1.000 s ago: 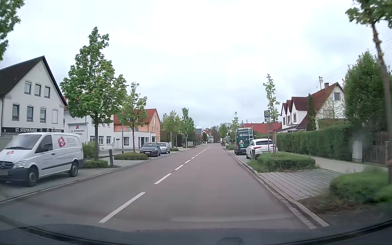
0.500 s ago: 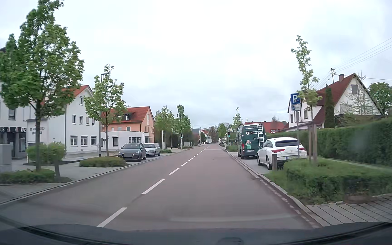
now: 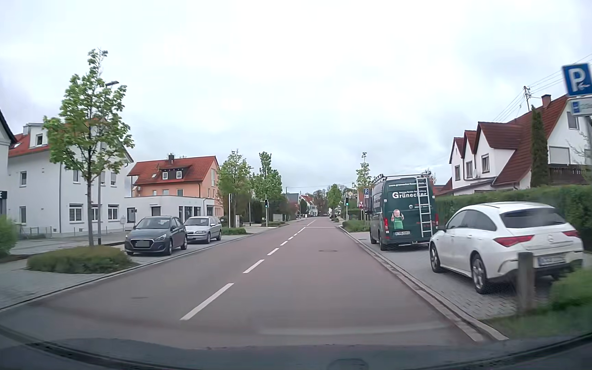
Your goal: Follow the waypoints while adhering to traffic rules and regulations
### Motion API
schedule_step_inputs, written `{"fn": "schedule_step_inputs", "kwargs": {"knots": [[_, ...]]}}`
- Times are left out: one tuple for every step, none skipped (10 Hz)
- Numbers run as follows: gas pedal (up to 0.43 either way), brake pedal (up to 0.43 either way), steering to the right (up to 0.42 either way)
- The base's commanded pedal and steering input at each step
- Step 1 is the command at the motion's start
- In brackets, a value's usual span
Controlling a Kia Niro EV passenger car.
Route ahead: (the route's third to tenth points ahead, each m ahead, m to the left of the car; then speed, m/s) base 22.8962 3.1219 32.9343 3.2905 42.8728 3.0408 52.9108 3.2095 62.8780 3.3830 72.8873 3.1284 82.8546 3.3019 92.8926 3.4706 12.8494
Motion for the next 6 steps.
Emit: {"fn": "schedule_step_inputs", "kwargs": {"knots": [[0.177, 0.0, 0.004], [0.177, 0.0, 0.004], [0.177, 0.0, 0.005], [0.177, 0.0, 0.005], [0.177, 0.0, 0.004], [0.177, 0.0, 0.004]]}}
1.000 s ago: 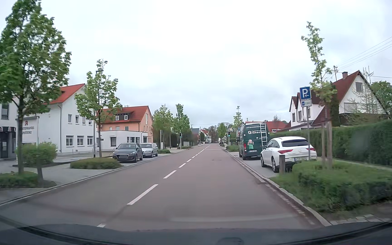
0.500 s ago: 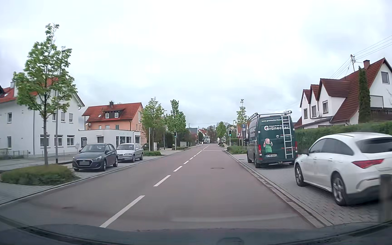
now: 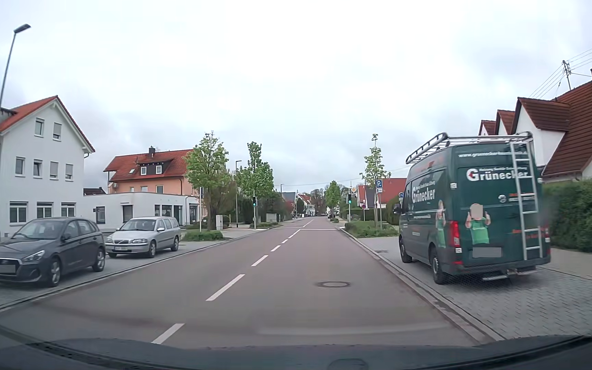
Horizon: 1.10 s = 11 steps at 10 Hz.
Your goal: Follow the waypoints while adhering to traffic rules and regulations
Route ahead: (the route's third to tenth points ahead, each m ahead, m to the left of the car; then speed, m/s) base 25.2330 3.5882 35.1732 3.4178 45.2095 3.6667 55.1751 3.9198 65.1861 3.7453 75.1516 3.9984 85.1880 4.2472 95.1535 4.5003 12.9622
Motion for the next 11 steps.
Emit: {"fn": "schedule_step_inputs", "kwargs": {"knots": [[0.177, 0.0, 0.003], [0.177, 0.0, 0.003], [0.177, 0.0, 0.003], [0.157, 0.0, 0.003], [0.15, 0.0, 0.003], [0.15, 0.0, 0.003], [0.15, 0.0, 0.003], [0.15, 0.0, 0.003], [0.15, 0.0, 0.002], [0.15, 0.0, 0.002], [0.15, 0.0, 0.002]]}}
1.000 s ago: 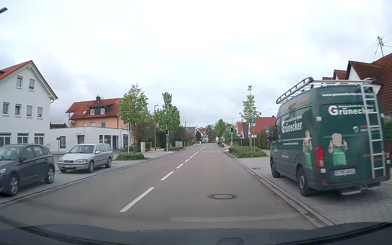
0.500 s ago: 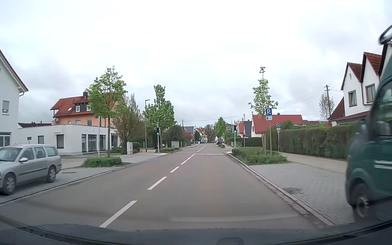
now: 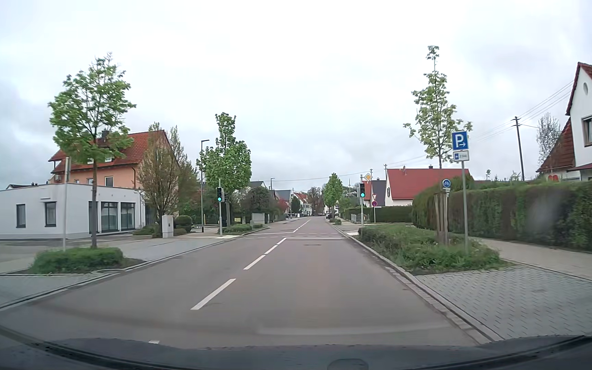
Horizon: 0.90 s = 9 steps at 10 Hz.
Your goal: Follow the waypoints while adhering to traffic rules and regulations
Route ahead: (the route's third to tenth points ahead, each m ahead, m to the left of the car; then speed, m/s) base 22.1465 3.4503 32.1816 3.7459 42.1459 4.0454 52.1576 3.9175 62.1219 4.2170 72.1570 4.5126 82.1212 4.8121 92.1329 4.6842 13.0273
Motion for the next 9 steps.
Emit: {"fn": "schedule_step_inputs", "kwargs": {"knots": [[0.15, 0.0, 0.002], [0.15, 0.0, 0.002], [0.15, 0.0, 0.002], [0.157, 0.0, 0.002], [0.157, 0.0, 0.002], [0.157, 0.0, 0.002], [0.157, 0.0, 0.001], [0.157, 0.0, 0.0], [0.157, 0.0, 0.0]]}}
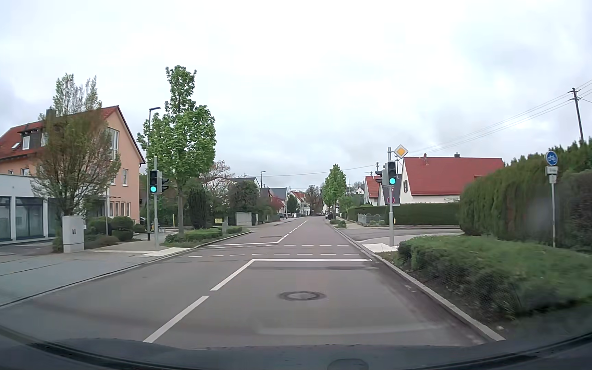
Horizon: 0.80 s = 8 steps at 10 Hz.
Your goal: Follow the waypoints while adhering to traffic rules and regulations
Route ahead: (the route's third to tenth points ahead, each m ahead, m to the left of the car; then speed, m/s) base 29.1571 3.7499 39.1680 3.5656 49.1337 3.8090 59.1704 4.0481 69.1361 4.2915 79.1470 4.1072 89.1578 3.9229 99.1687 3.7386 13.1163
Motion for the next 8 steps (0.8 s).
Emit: {"fn": "schedule_step_inputs", "kwargs": {"knots": [[0.157, 0.0, -0.001], [0.157, 0.0, 0.0], [0.157, 0.0, 0.0], [0.157, 0.0, 0.0], [0.15, 0.0, -0.001], [0.15, 0.0, -0.001], [0.15, 0.0, 0.0], [0.15, 0.0, 0.0]]}}
